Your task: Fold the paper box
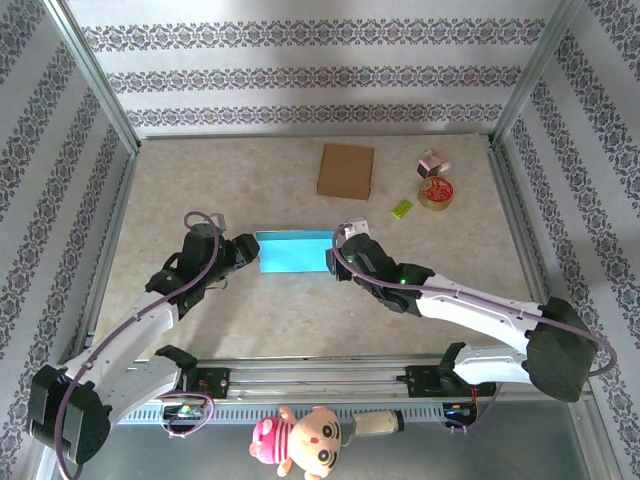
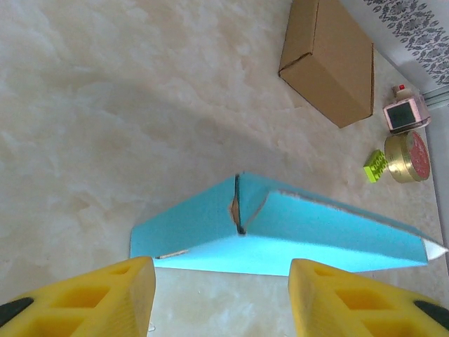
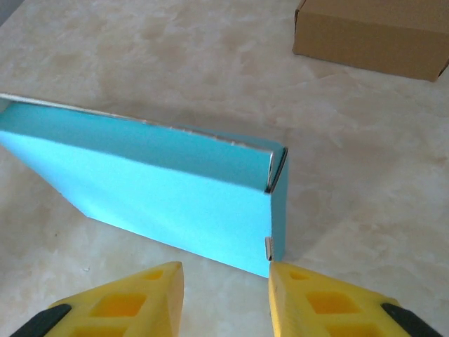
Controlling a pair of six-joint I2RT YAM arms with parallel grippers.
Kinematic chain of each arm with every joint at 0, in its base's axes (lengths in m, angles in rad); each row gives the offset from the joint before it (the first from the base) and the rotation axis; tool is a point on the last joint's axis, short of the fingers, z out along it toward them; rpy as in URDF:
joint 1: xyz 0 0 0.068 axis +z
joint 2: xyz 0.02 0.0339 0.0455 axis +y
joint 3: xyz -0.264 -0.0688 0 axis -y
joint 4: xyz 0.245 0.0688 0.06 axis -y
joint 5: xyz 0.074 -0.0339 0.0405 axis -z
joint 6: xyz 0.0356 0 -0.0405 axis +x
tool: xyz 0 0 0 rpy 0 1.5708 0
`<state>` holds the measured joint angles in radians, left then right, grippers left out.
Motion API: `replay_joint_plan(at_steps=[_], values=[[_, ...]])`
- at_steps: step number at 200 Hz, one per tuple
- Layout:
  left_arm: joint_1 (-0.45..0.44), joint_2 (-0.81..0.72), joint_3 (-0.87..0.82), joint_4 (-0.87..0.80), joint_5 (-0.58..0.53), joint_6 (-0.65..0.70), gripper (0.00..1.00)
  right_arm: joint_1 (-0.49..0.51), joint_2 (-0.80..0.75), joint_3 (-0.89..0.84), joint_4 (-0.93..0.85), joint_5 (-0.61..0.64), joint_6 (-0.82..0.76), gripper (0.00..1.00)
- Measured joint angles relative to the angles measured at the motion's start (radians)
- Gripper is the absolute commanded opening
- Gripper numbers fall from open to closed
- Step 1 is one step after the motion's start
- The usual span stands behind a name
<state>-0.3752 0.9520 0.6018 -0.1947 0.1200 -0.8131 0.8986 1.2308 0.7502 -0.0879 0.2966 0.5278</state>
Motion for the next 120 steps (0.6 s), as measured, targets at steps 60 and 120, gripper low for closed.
replay_joint_plan(at_steps=[60,120], values=[[0.014,0.023,0.020,0.018,0.017,0.001,0.52,-0.013,-0.002,0.019,-0.014,-0.048,0.006,0.42],[0.047,0.159,0.123,0.005,-0.026,0.093,0.51,-0.219,0.078,0.157,-0.143,-0.207,-0.043,0.71]])
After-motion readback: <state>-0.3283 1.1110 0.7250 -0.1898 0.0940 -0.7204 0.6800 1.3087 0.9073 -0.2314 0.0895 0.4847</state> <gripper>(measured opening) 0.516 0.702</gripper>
